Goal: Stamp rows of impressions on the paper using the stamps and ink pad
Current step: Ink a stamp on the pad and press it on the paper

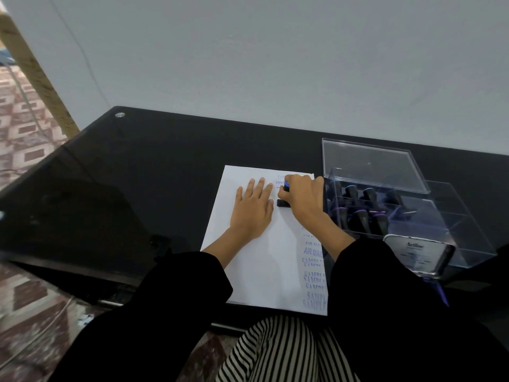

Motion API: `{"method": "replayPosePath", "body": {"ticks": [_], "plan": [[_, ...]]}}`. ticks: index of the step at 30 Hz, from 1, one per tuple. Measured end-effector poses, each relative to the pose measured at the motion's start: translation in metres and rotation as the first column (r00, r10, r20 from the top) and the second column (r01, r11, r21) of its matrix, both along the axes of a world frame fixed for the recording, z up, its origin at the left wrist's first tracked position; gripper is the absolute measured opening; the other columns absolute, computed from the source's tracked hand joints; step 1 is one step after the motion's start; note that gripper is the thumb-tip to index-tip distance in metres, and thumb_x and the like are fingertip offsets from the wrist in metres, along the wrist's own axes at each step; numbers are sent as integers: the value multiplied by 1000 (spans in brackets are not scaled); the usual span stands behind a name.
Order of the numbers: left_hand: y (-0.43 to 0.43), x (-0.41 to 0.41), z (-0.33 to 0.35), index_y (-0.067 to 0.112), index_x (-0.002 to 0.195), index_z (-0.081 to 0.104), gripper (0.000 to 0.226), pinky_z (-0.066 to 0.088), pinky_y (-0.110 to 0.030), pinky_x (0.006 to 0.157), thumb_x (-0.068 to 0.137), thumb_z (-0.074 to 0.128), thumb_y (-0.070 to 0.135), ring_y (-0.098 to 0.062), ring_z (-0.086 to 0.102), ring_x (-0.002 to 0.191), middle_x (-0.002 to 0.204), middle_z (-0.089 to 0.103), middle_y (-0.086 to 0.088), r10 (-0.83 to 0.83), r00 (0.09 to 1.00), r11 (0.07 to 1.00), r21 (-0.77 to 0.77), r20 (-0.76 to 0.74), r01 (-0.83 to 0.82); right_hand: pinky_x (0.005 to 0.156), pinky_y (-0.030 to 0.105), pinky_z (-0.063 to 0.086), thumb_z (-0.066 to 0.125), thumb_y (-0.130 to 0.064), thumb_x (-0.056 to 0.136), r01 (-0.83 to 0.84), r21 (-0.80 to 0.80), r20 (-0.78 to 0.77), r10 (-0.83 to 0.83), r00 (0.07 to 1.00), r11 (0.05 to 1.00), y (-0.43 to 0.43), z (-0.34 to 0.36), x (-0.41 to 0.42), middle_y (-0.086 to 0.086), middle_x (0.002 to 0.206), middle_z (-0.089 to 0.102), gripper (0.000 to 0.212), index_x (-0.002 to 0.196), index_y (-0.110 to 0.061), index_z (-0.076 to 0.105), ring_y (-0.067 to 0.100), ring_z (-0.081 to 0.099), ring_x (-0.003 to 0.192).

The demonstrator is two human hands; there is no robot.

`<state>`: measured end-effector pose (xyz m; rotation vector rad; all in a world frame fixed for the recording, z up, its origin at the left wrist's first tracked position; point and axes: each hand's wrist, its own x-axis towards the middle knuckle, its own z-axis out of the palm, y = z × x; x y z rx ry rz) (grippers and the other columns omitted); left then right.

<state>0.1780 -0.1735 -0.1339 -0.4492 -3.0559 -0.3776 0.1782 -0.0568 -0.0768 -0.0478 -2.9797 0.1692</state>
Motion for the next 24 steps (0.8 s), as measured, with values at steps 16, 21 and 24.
{"method": "replayPosePath", "body": {"ticks": [16,21,24], "plan": [[1,2,4,21,150,9,51,-2,-39,119,102,18,36,-21,-2,148,159,3,-2,9,1000,1000,-3,25,-9,95,37,31,41,-23,95,-3,22,28,3,1000,1000,-1,9,1,0,60,42,18,79,-15,44,19,44,68],[0,2,6,18,149,15,50,1,-40,119,102,22,32,-22,3,147,159,8,-4,3,1000,999,47,25,-4,80,34,25,42,-25,95,7,-75,-104,-15,994,997,8,16,7,0,62,47,20,77,-16,44,19,43,63],[-1,2,7,16,148,20,49,3,-40,119,101,27,29,-23,6,147,158,13,-6,-2,999,994,105,34,-1,74,31,20,42,-24,95,37,-125,-166,-58,984,991,18,27,8,-1,56,43,22,74,-15,45,20,40,57]]}}
